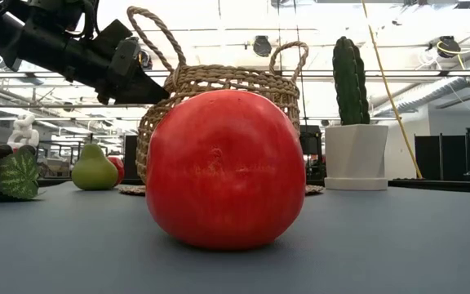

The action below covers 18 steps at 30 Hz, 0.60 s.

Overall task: Build produce basket
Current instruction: Put the lime into the brown basket

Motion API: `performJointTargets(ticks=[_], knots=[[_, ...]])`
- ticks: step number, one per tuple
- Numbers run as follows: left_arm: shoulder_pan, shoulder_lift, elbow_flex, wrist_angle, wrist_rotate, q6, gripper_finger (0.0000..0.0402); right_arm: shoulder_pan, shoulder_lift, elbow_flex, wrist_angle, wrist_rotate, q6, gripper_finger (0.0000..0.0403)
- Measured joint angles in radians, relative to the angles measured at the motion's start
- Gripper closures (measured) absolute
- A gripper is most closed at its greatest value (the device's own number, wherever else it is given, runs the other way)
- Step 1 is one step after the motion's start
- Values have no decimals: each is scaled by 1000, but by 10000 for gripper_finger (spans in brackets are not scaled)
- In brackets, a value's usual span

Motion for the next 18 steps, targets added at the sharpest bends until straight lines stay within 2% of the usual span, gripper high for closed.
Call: performJointTargets(ticks=[3,7,14,18], knots=[[0,0,0,0,0,24,197,-23,-27,0,-8,42,-49,142],[0,0,0,0,0,33,197,-61,-83,-7,-37,174,-212,143],[0,0,0,-15,1,48,197,-164,-238,-5,18,355,-590,143],[1,0,0,-10,1,62,197,-238,-328,-2,162,468,-906,142]])
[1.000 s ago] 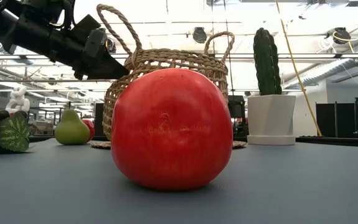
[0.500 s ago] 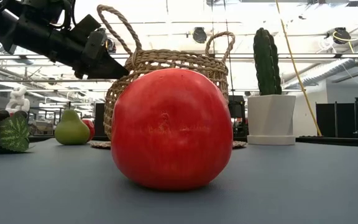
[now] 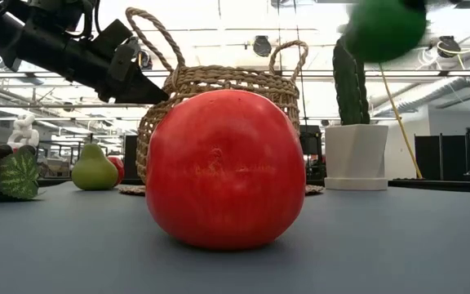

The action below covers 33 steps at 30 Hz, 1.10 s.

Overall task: Build produce basket
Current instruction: Put the lime into the brown basket, then put the pear into the brown basket

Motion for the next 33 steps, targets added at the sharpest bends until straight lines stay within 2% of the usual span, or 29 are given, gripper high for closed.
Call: performJointTargets(ticks=[4,7,11,14,17,20,27,30,33], knots=[[13,0,0,4,1,3,197,-140,-23,0,287,11,-392,143],[30,0,0,4,2,3,197,-302,27,2,586,-22,-559,142],[42,0,0,3,1,-7,197,-503,135,2,865,-119,-595,140],[45,0,0,3,0,-11,197,-609,207,2,952,-144,-595,137],[44,0,0,-10,0,-2,197,-673,256,1,957,-138,-560,125],[44,0,0,-31,1,-4,197,-698,286,1,958,-145,-518,101],[43,0,0,-37,1,-2,197,-687,324,1,956,-146,-531,41],[43,0,0,-41,0,-4,197,-651,315,1,954,-139,-514,32],[47,0,0,-51,0,-30,197,-565,273,1,956,-111,-428,32]])
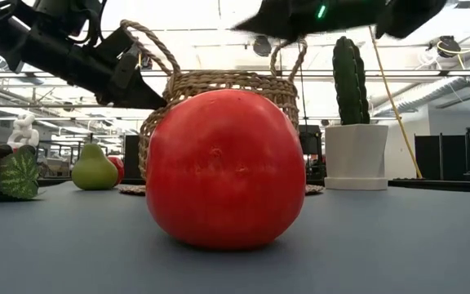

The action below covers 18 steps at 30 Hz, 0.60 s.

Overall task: Build produce basket
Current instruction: Put the pear into the brown basket

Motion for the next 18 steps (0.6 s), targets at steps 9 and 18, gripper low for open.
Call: performJointTargets(ticks=[9,18], knots=[[0,0,1,-26,0,-23,197,191,-32,1,-116,-227,364,47],[0,0,1,-4,-2,-73,197,258,193,1,-140,-290,624,78]])
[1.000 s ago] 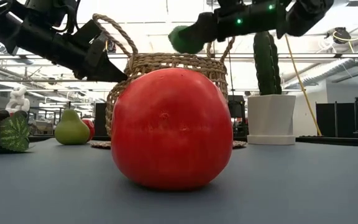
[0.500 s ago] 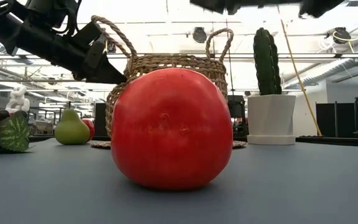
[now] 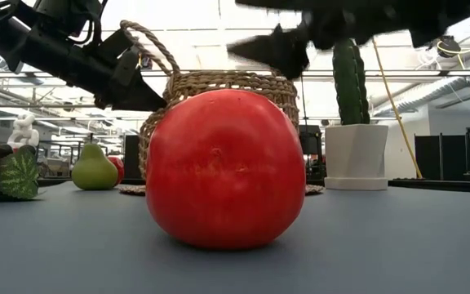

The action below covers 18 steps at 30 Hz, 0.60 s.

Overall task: Build produce basket
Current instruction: Put the pear into the brown basket

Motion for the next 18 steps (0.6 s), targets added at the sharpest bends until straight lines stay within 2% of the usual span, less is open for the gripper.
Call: performJointTargets(ticks=[6,11,18], knots=[[3,0,0,2,1,18,197,30,130,0,86,124,14,130],[3,0,0,-9,27,16,197,29,179,0,210,96,27,188],[3,0,0,-9,33,15,197,35,178,0,170,65,76,275]])
